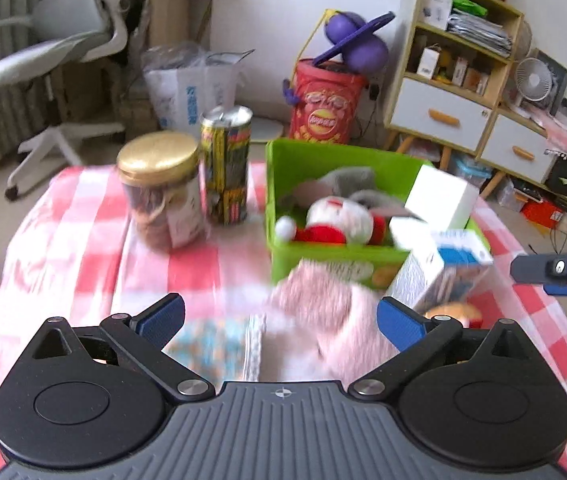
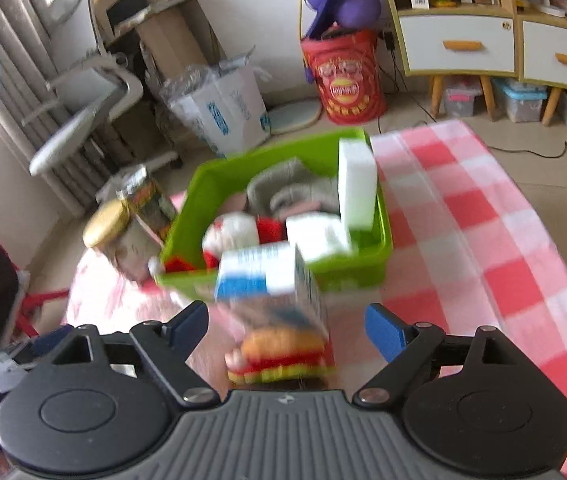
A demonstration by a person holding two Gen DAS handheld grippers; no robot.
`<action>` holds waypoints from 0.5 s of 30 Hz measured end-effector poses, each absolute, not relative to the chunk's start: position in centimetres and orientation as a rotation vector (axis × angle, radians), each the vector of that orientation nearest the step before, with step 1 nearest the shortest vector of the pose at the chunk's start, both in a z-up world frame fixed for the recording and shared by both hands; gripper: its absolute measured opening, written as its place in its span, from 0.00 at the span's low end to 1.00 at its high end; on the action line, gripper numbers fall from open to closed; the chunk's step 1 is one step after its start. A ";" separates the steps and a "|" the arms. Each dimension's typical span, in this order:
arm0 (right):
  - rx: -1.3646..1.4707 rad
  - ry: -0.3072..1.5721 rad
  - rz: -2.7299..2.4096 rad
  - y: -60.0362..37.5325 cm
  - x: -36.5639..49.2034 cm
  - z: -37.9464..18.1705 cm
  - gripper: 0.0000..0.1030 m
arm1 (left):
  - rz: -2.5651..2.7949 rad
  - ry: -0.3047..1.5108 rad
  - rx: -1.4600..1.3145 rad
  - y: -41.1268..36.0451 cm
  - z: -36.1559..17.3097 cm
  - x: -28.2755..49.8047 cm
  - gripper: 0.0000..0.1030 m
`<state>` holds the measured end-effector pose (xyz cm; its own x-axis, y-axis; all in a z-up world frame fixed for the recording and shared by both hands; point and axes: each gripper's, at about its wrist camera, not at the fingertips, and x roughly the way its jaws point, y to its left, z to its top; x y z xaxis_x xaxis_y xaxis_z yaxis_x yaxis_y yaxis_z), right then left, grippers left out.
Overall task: Organize soft objects
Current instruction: 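Move the left tool to the pink plush while the right tool reaches the hamburger plush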
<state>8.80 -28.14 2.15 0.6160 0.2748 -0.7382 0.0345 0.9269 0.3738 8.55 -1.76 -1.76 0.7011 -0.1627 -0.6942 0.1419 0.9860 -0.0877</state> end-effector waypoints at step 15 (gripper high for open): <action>0.388 0.959 0.102 -27.0 6.6 -1.3 0.60 | -0.240 0.826 -0.116 -2.9 -3.9 6.8 0.92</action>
